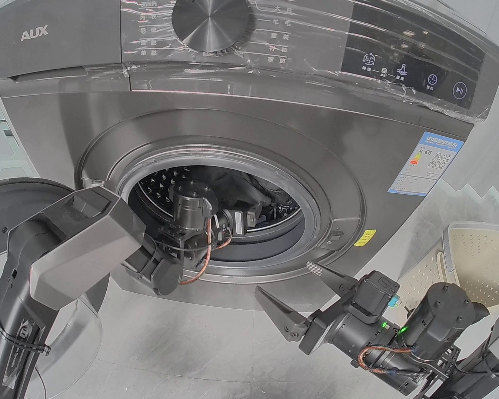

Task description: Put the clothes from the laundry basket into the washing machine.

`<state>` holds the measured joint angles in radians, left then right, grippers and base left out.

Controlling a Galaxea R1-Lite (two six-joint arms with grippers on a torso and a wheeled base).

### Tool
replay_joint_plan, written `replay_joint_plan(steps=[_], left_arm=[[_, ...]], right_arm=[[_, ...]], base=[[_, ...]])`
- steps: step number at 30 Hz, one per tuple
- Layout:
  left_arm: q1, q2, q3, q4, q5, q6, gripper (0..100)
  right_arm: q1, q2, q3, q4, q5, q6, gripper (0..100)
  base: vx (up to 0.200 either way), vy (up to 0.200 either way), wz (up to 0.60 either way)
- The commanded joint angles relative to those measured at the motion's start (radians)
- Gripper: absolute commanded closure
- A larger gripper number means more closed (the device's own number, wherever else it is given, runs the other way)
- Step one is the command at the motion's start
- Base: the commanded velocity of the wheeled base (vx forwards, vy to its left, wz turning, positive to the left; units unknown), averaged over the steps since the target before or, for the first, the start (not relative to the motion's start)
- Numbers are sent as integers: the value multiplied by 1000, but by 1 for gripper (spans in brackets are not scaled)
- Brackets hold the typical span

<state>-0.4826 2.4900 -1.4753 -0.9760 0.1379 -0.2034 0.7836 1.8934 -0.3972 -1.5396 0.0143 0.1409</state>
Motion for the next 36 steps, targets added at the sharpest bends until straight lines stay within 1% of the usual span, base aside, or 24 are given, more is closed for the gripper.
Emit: replay_joint_plan(steps=[1, 4, 6, 7, 8, 12, 13, 15, 17, 18, 19, 20, 22, 23, 24, 25, 27, 30, 32, 33, 36], left_arm=[[-82, -95, 234, -158, -29, 76, 0], [-90, -149, 328, -222, -32, 87, 0], [-94, -203, 421, -257, -38, 110, 0], [-96, -215, 441, -268, -43, 116, 0], [-108, -260, 515, -313, -60, 125, 0], [-154, -393, 725, -397, -73, 127, 0], [-162, -415, 754, -406, -75, 125, 0], [-194, -488, 868, -458, -75, 121, 0], [-218, -539, 948, -504, -72, 121, 0], [-223, -546, 958, -509, -72, 121, 0], [-243, -579, 1014, -540, -60, 118, 0], [-254, -603, 1053, -553, -58, 118, 0], [-268, -645, 1124, -567, -52, 124, 0], [-269, -652, 1132, -567, -49, 125, 0], [-278, -691, 1159, -567, -23, 125, 0], [-280, -718, 1175, -566, -4, 128, 0], [-278, -761, 1202, -566, 16, 130, 0], [-280, -807, 1248, -564, 19, 131, 0], [-281, -832, 1277, -566, 25, 131, 0], [-278, -849, 1290, -566, 26, 133, 0], [-268, -895, 1319, -564, 32, 139, 0]], right_arm=[[-3, -7, 11, -1, 0, 2, 0], [-6, -17, 21, -1, 0, 2, 0], [-6, -36, 32, -1, -2, 2, 0], [-6, -40, 35, -1, -4, 3, 0], [-6, -53, 43, -1, -4, 3, 0], [-10, -100, 72, -1, -8, 5, 0], [-14, -109, 75, -1, -8, 5, 0], [-20, -148, 100, -1, -10, 5, 0], [-20, -177, 133, -1, -11, 6, 0], [-20, -181, 140, -1, -11, 6, 0], [-18, -201, 178, -1, -14, 8, 0], [-15, -215, 202, -1, -23, 8, 0], [-15, -249, 235, 1, -46, 8, 0], [-15, -254, 239, 1, -48, 8, 0], [-18, -286, 258, 1, -59, 11, 0], [-20, -307, 273, 3, -60, 16, 0], [-29, -352, 308, 6, -62, 22, 0], [-52, -398, 357, 7, -60, 22, 0], [-83, -421, 390, 9, -56, 20, 0], [-101, -435, 396, 19, -56, 22, 0], [-149, -465, 396, 35, -59, 20, 0]], base=[[0, 0, 0], [0, 0, 0], [0, 0, 0], [0, 0, 0], [0, 0, 0], [0, 0, 0], [0, 0, 0], [0, 0, 0], [0, 0, 0], [0, 0, 0], [0, 0, 0], [0, 0, 0], [0, 0, 0], [0, 0, 0], [0, 0, 0], [0, 0, 0], [0, 0, 0], [0, 0, 0], [0, 0, 0], [0, 0, 0], [-200, 0, 0]])
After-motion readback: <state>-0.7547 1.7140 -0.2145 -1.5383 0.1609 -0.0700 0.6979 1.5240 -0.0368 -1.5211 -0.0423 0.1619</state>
